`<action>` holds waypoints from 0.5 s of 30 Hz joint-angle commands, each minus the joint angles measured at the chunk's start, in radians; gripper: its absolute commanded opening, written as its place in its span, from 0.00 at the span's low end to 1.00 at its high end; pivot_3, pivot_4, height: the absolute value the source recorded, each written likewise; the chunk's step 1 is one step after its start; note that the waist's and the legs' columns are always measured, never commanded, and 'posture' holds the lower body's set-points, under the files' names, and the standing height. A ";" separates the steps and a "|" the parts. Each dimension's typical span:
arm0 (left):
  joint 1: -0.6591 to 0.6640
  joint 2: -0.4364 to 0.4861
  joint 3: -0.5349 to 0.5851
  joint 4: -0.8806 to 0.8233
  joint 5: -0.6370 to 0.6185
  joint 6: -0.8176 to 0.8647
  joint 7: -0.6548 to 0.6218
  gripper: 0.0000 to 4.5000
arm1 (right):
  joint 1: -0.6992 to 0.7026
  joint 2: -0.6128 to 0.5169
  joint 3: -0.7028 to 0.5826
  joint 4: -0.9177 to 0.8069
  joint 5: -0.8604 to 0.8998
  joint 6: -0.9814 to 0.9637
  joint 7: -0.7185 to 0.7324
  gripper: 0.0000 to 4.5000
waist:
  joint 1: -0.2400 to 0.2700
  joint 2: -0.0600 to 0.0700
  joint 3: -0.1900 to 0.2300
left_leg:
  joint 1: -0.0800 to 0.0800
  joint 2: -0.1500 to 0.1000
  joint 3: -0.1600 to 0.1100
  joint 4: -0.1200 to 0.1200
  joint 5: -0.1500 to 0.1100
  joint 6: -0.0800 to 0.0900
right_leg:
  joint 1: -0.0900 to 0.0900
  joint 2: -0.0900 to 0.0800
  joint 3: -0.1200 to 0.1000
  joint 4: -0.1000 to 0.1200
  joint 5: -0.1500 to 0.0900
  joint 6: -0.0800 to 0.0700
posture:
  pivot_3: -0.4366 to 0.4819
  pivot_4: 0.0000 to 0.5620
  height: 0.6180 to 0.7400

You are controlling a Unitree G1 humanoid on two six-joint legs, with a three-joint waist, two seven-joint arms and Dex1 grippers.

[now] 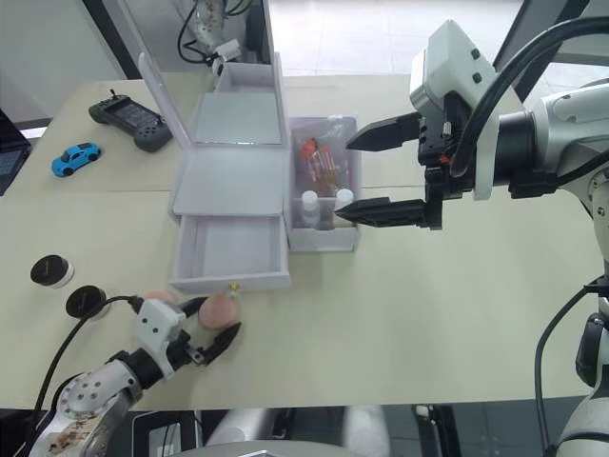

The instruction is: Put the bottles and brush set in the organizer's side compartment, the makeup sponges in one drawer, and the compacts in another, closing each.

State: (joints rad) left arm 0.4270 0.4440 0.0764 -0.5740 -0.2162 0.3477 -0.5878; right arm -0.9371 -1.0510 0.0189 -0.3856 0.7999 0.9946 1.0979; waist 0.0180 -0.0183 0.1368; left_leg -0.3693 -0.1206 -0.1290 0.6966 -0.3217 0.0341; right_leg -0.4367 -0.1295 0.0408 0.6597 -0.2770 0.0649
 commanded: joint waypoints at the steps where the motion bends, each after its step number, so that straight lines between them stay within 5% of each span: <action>1: 0.006 0.014 -0.020 0.013 0.009 -0.002 0.001 0.80 | -0.019 -0.001 -0.023 -0.045 0.009 0.015 -0.023 1.00 | 0.000 0.000 0.000 | 0.000 0.000 0.000 0.000 0.000 0.000 | 0.000 0.000 0.000 0.000 0.000 0.000 | 0.48 0.27 0.95; 3: 0.004 0.021 -0.011 0.011 0.003 -0.019 -0.008 0.67 | 0.002 0.006 -0.026 -0.070 0.012 0.017 -0.041 1.00 | 0.000 0.000 0.000 | 0.000 0.000 0.000 0.000 0.000 0.000 | 0.000 0.000 0.000 0.000 0.000 0.000 | 0.48 0.27 0.95; 8: 0.049 0.106 0.092 -0.004 -0.081 -0.057 -0.122 0.66 | 0.030 0.009 -0.030 -0.088 0.014 0.004 -0.044 1.00 | -0.001 0.000 0.000 | 0.000 0.000 0.000 0.000 0.000 0.000 | 0.000 0.000 0.000 0.000 0.000 0.000 | 0.48 0.27 0.95; 15: 0.107 0.342 0.627 0.200 -0.421 -0.002 -0.460 0.66 | 0.027 0.013 -0.001 -0.050 -0.001 -0.055 0.060 1.00 | -0.007 0.000 0.000 | 0.000 0.003 0.000 -0.001 0.000 -0.001 | -0.002 0.002 -0.002 0.001 0.000 0.000 | 0.48 0.27 0.95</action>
State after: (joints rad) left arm 0.5334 0.7498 0.5737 -0.4122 -0.5518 0.3337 -0.9639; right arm -0.8872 -1.0378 0.0269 -0.4433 0.8054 0.9687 1.1353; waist 0.0114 -0.0182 0.1370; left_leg -0.3694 -0.1173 -0.1291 0.6958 -0.3213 0.0333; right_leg -0.4388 -0.1271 0.0386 0.6602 -0.2771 0.0648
